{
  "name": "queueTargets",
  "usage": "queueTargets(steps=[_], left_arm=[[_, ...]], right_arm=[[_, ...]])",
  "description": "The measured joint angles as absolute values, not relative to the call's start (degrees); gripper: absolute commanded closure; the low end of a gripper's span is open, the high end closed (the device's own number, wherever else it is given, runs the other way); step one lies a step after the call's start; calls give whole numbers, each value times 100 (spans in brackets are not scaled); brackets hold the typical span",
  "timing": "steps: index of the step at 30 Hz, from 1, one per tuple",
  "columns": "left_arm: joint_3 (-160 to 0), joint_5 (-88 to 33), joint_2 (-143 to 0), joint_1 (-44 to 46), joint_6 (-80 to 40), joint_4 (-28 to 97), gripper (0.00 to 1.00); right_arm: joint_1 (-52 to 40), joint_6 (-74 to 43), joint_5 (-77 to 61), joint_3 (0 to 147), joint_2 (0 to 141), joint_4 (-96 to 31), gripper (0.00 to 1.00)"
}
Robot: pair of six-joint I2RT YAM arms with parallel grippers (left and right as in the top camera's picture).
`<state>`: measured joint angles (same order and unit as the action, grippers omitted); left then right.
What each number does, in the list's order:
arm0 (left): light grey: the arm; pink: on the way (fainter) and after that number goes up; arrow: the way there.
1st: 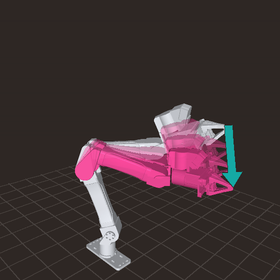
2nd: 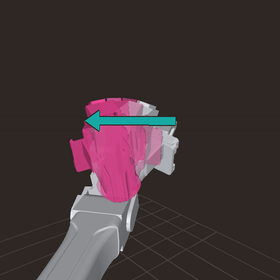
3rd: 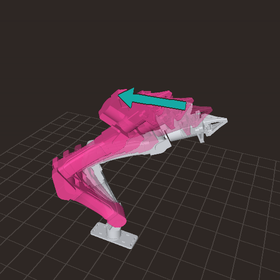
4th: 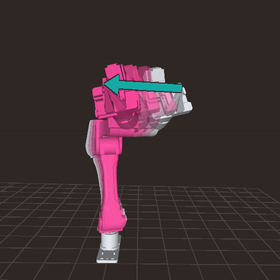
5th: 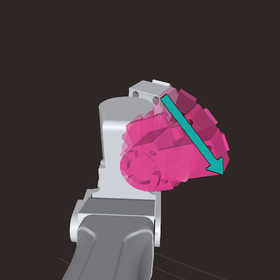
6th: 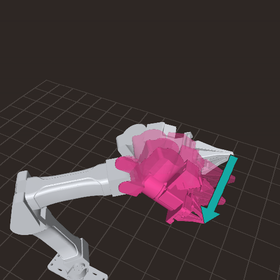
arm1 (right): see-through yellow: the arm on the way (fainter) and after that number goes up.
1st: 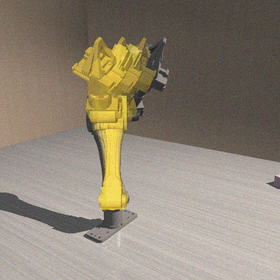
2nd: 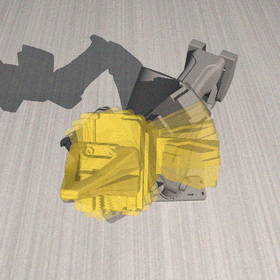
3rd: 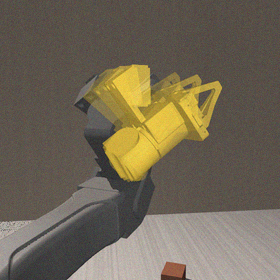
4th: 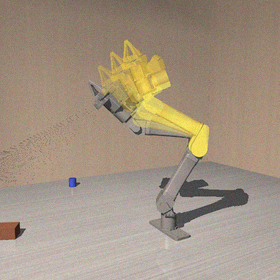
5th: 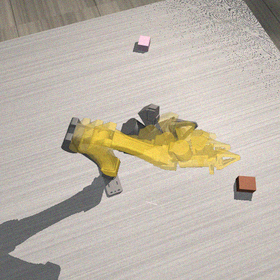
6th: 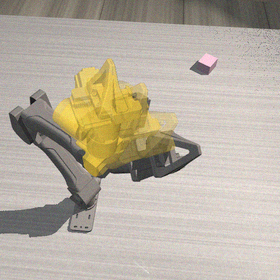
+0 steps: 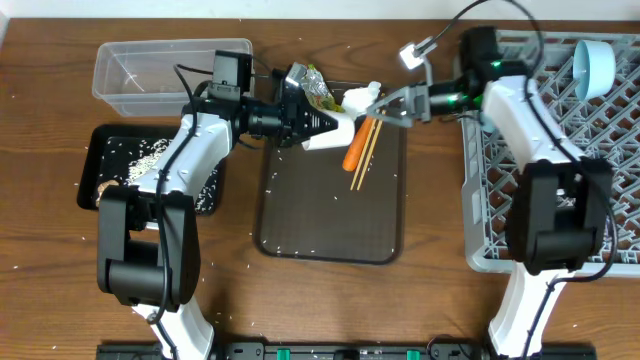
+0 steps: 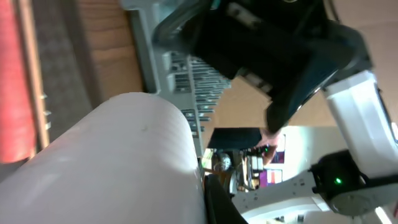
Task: Sort waste into correct bins and load items into the dishwasher rack
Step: 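Lift the pink cup and pass it to the right gripper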
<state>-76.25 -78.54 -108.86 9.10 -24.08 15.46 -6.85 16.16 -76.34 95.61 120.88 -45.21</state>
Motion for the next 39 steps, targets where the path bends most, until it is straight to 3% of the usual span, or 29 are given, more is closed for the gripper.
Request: queueTargets(steps=[9, 24, 39], left_arm=[[-7620, -8418, -10886, 910, -2392, 956, 94], [-7618, -8809, -10886, 910, -3089, -475, 94], [-7618, -8818, -10886, 886, -3413, -633, 94]], right_arm=[[-969, 1636, -8038, 9513, 12088, -4272, 27], [-1015, 1632, -8147, 9511, 12088, -4213, 36], [-1118, 1459, -8138, 9487, 12090, -3540, 40]])
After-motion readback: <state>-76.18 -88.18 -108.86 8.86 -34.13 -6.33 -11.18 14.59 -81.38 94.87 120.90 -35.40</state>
